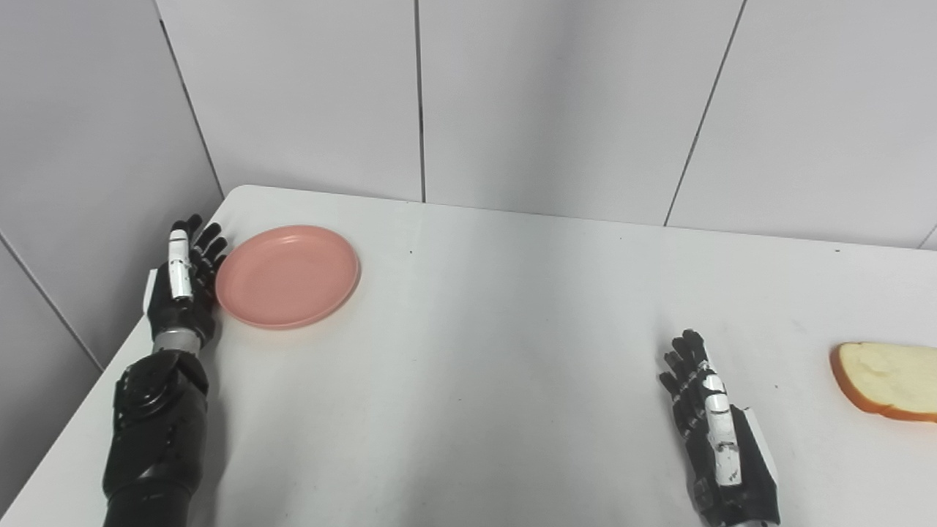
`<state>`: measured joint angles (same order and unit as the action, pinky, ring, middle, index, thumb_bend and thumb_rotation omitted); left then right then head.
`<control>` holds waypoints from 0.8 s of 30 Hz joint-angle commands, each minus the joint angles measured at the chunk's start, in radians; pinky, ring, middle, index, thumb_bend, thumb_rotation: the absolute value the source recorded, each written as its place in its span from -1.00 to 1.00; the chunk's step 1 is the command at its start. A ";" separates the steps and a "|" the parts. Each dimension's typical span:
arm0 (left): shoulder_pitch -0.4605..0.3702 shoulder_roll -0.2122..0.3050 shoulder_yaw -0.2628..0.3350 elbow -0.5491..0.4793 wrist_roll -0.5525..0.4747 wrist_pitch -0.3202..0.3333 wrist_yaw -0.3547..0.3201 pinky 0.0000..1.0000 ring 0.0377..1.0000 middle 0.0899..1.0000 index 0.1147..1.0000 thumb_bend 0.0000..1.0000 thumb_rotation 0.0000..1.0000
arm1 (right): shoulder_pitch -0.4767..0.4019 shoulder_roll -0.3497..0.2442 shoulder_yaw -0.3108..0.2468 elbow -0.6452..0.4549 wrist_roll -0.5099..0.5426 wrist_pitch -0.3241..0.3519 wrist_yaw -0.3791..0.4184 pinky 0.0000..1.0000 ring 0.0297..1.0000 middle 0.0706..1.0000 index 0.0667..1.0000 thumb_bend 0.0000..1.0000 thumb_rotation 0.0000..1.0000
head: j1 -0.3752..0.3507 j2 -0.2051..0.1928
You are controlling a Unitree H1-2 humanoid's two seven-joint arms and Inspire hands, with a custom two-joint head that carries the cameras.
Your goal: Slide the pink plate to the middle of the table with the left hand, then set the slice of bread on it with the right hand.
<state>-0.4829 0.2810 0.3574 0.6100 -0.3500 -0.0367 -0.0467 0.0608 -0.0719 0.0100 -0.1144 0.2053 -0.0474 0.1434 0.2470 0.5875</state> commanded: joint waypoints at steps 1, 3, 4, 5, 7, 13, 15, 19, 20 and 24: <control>-0.016 -0.023 -0.016 0.015 0.000 0.009 -0.005 0.88 0.87 0.81 0.82 -0.14 1.00 | 0.054 0.002 -0.007 0.049 0.006 0.009 0.002 1.00 1.00 1.00 0.99 -0.39 1.00 | -0.005 0.000; -0.011 -0.039 -0.030 0.007 0.009 0.021 0.001 0.91 0.88 0.83 0.83 -0.13 1.00 | 0.054 0.002 -0.006 0.050 0.003 0.007 0.002 1.00 1.00 1.00 0.98 -0.39 1.00 | -0.007 0.000; -0.007 -0.046 -0.035 -0.002 0.012 0.027 0.005 0.90 0.87 0.82 0.83 -0.14 1.00 | 0.054 0.002 -0.006 0.050 0.002 0.009 0.001 1.00 1.00 1.00 0.98 -0.39 1.00 | -0.007 0.000; -0.005 -0.051 -0.039 -0.007 0.014 0.031 0.009 0.89 0.87 0.82 0.82 -0.14 1.00 | 0.054 0.003 -0.006 0.049 0.003 0.010 0.000 1.00 1.00 1.00 0.98 -0.39 1.00 | -0.007 0.000; -0.001 -0.060 -0.048 -0.008 0.017 0.030 0.009 0.87 0.84 0.80 0.81 -0.15 1.00 | 0.054 0.002 -0.004 0.049 -0.002 0.008 0.000 1.00 1.00 1.00 0.97 -0.39 1.00 | -0.012 0.000; 0.013 -0.096 -0.091 -0.037 0.039 0.033 0.008 0.84 0.81 0.76 0.74 -0.14 1.00 | 0.053 0.002 0.001 0.051 -0.014 0.013 -0.001 1.00 1.00 1.00 0.98 -0.37 1.00 | -0.028 -0.004; 0.012 -0.104 -0.104 -0.036 0.046 0.033 0.005 0.83 0.81 0.76 0.73 -0.14 1.00 | 0.053 0.003 0.003 0.051 -0.021 0.015 -0.004 1.00 1.00 1.00 0.99 -0.36 1.00 | -0.037 -0.008; 0.007 -0.121 -0.132 -0.025 0.051 0.036 -0.013 0.82 0.80 0.77 0.75 -0.13 1.00 | 0.053 0.008 0.005 0.048 -0.026 0.021 -0.007 1.00 1.00 1.00 0.99 -0.37 1.00 | -0.051 -0.008; 0.006 -0.127 -0.138 -0.024 0.052 0.038 -0.014 0.81 0.80 0.77 0.75 -0.13 1.00 | 0.053 0.008 0.005 0.048 -0.025 0.024 -0.006 1.00 1.00 1.00 0.99 -0.38 1.00 | -0.051 -0.008; 0.006 -0.137 -0.159 -0.022 0.050 0.042 -0.045 0.86 0.84 0.80 0.80 -0.13 1.00 | 0.053 0.010 0.007 0.050 -0.030 0.019 -0.006 1.00 1.00 1.00 0.99 -0.35 1.00 | -0.059 -0.009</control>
<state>-0.4896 0.1571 0.2107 0.5579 -0.3039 -0.0389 -0.0767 0.0605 -0.0701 0.0153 -0.1144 0.1772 -0.0422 0.1399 0.1871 0.5783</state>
